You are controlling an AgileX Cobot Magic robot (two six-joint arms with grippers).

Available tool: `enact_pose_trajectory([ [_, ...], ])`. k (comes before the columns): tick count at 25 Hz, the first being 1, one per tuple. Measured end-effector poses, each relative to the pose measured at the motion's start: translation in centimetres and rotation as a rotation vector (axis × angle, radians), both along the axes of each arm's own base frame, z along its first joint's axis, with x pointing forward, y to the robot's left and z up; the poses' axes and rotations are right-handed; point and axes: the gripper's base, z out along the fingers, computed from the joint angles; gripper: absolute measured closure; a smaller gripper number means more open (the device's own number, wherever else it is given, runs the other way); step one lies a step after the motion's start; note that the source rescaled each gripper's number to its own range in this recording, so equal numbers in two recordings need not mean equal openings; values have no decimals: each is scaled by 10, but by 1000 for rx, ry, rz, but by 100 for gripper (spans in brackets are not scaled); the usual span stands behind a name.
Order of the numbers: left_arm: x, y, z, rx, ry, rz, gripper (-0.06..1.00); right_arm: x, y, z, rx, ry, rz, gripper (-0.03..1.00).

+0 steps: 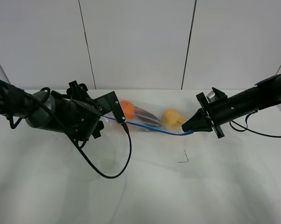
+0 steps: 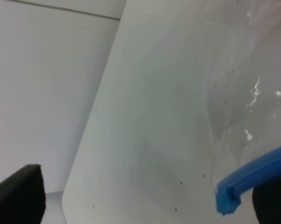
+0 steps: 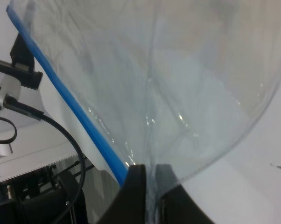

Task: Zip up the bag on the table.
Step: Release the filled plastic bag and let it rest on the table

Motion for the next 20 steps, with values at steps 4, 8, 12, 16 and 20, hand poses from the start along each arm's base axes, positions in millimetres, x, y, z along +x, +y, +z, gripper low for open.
enact_pose_trajectory([
  [4,-1,1,4,-12,-1,13,-5,0,0,0,0,-3,2,97],
  [8,-1,3,25,-112,-11,45,-6,0,0,0,0,-6,4,97],
  [12,2,6,58,-176,-40,71,-6,0,0,0,0,-8,5,97],
  [16,6,4,108,-282,-65,93,-6,0,0,0,-1,-9,6,97],
  [20,11,-2,160,-353,-44,86,-6,0,0,0,-1,-15,10,97],
])
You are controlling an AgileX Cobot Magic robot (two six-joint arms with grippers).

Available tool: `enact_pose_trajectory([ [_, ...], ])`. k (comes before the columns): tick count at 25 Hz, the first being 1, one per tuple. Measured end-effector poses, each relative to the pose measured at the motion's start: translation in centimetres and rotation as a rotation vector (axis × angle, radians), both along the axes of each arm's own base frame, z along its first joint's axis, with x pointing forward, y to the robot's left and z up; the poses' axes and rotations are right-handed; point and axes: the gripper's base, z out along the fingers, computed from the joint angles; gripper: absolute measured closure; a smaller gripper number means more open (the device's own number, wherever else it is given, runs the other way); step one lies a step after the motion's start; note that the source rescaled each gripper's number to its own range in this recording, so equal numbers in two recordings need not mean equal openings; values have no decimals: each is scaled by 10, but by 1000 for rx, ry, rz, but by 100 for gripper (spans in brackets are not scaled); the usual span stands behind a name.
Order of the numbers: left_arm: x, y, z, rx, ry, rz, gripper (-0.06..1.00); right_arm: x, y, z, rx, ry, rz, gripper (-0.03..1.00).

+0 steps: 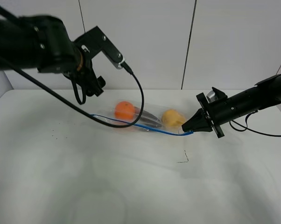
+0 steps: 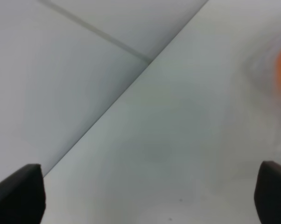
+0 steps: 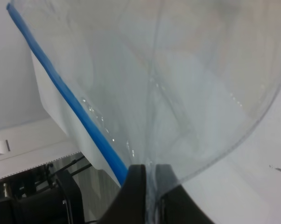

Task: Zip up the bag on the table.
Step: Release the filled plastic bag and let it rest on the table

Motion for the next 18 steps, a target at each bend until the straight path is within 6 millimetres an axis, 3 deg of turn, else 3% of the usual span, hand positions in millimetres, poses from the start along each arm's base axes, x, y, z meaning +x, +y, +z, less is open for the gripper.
enact_pose_trajectory([
  [4,2,-2,40,-107,93,12,-6,0,0,0,0,0,0,97],
  [6,7,6,61,-188,104,55,-6,0,0,0,0,0,0,97],
  [12,21,77,96,-317,156,307,-6,0,0,0,0,-2,1,97],
  [18,9,149,115,-400,167,518,-6,0,0,0,0,-10,6,97],
])
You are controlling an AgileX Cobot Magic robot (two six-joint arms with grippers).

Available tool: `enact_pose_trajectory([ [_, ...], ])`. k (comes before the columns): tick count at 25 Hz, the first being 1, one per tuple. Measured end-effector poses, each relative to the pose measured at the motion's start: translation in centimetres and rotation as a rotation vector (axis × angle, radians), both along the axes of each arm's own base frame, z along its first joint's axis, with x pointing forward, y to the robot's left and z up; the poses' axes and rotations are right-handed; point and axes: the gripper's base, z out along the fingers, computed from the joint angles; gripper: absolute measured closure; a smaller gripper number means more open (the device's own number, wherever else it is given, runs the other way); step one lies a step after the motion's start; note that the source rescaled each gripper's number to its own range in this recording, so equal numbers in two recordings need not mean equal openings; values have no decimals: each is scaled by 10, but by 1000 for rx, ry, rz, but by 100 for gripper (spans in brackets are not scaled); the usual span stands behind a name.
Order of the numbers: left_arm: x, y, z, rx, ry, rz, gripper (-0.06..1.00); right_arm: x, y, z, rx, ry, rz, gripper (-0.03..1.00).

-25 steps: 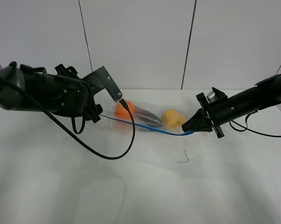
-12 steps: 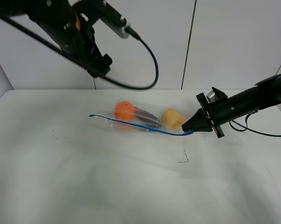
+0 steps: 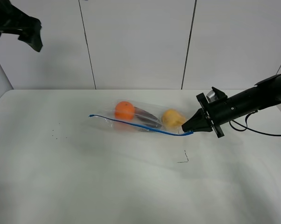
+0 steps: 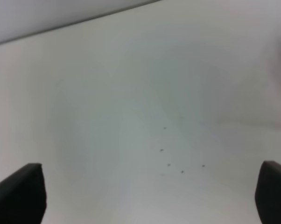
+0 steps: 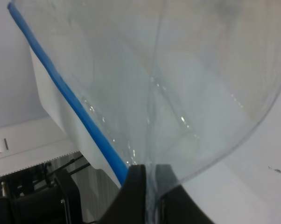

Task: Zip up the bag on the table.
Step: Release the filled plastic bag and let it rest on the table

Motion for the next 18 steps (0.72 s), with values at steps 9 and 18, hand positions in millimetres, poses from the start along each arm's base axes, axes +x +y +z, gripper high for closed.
enact_pose_trajectory([
  [9,-64,40,31,-32,-106,99,-6,0,0,0,0,-11,7,97],
  [18,-133,49,26,9,-246,107,-6,0,0,0,-1,-19,12,97],
])
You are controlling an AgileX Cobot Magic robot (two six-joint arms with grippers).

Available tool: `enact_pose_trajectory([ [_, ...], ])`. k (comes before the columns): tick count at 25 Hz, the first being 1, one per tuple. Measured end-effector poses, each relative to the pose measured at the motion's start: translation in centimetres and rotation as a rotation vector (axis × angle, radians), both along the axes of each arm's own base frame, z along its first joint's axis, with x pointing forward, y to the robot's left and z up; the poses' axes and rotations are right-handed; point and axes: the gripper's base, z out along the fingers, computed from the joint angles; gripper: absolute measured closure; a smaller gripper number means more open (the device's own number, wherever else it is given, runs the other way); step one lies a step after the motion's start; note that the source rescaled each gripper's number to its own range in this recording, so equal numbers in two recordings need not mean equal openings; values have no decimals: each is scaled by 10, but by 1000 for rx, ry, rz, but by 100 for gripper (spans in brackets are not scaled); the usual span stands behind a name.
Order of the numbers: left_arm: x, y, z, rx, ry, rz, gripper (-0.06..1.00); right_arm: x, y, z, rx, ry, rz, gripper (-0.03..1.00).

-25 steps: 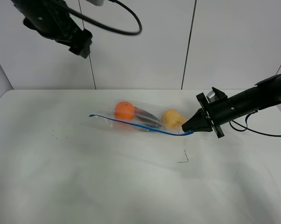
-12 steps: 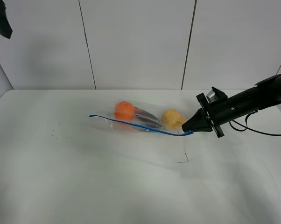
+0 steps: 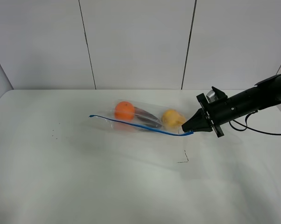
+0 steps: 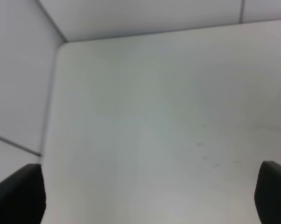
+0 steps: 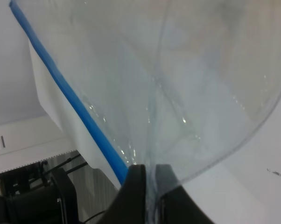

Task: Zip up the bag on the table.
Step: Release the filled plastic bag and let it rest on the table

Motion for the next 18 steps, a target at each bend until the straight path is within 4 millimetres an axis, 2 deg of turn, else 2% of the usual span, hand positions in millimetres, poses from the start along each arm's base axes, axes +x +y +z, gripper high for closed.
enact_pose_trajectory([
  [4,-19,8,-8,47,-19,64,-6,0,0,0,0,-1,1,97],
  [10,-35,20,-21,96,23,192,-6,0,0,0,1,-2,0,97],
  [18,-75,25,-12,60,-27,241,-6,0,0,0,0,-4,2,97],
])
